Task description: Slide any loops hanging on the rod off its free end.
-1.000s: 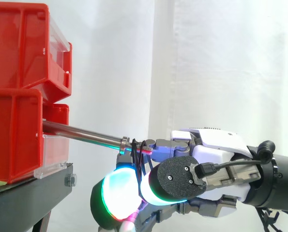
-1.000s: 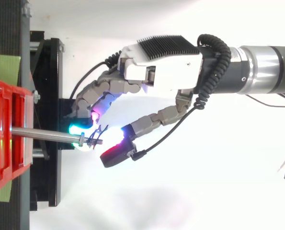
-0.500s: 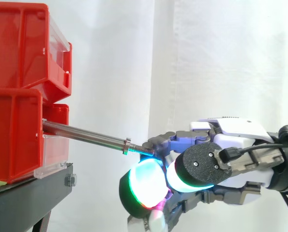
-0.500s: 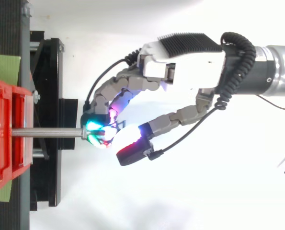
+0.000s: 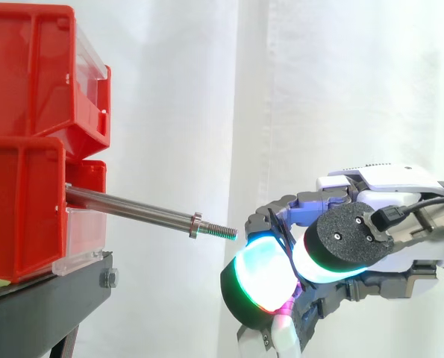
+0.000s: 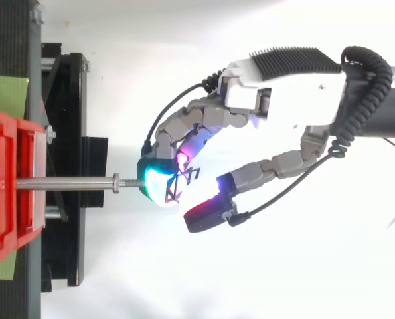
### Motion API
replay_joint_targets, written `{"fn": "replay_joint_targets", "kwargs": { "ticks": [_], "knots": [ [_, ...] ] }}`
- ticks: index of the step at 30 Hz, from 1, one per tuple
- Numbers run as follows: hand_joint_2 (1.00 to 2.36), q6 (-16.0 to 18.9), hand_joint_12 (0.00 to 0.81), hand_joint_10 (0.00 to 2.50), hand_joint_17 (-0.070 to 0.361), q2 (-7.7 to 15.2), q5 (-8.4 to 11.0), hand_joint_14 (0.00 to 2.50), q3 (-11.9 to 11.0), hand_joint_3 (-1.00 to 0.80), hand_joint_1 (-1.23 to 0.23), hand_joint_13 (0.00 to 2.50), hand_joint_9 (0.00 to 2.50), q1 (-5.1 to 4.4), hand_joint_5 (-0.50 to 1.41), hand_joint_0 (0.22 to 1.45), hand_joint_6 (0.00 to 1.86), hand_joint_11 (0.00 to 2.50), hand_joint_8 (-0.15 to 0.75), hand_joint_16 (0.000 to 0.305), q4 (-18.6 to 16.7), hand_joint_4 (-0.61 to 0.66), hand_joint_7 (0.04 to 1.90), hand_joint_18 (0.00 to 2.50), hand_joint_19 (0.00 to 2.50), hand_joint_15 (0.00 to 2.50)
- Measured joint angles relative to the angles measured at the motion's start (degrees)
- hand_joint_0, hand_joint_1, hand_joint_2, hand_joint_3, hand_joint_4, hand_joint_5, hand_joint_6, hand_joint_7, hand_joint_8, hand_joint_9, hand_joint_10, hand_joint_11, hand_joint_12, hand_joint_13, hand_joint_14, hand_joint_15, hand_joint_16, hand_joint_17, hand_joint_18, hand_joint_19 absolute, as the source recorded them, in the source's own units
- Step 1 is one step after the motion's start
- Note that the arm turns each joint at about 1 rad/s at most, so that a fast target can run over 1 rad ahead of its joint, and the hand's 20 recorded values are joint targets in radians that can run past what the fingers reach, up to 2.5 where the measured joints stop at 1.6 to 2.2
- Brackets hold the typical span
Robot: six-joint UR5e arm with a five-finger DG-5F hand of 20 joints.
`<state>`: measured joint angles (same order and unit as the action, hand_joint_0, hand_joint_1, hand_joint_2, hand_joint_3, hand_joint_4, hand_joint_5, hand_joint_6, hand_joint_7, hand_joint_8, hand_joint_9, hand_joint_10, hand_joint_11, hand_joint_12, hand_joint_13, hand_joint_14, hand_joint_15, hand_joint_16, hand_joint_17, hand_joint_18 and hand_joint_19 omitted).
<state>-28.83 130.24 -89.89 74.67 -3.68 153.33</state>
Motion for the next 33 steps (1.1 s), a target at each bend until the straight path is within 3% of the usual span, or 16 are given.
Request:
{"fn": "replay_joint_targets", "kwargs": {
  "ticks": [11, 18, 33],
  "knots": [
    [1.01, 5.76, 0.323, 0.01, 0.094, -0.53, 2.08, 0.01, -0.02, -0.34, -0.76, 0.62, 0.82, -0.47, -0.15, 0.67, 0.93, 0.29, 0.254, 0.042, 5.34, 0.0, 0.93, 0.61, 0.4, 0.18],
    [1.01, 11.33, 0.322, 0.01, 0.094, -0.66, 3.89, 0.01, -0.03, -0.37, -0.72, 0.61, 0.82, -0.96, -0.15, 0.66, 0.93, 0.29, 0.254, 0.042, 7.53, 0.03, 0.92, 0.61, 0.41, 0.17],
    [1.0, 18.72, 0.323, 0.01, 0.094, -1.44, 6.02, 0.01, -0.82, -0.46, -0.66, 0.62, 0.83, -1.94, -0.15, 0.64, 0.93, 0.27, 0.26, 0.042, 12.62, 0.07, 0.93, 0.6, 0.41, 0.18]
  ]
}}
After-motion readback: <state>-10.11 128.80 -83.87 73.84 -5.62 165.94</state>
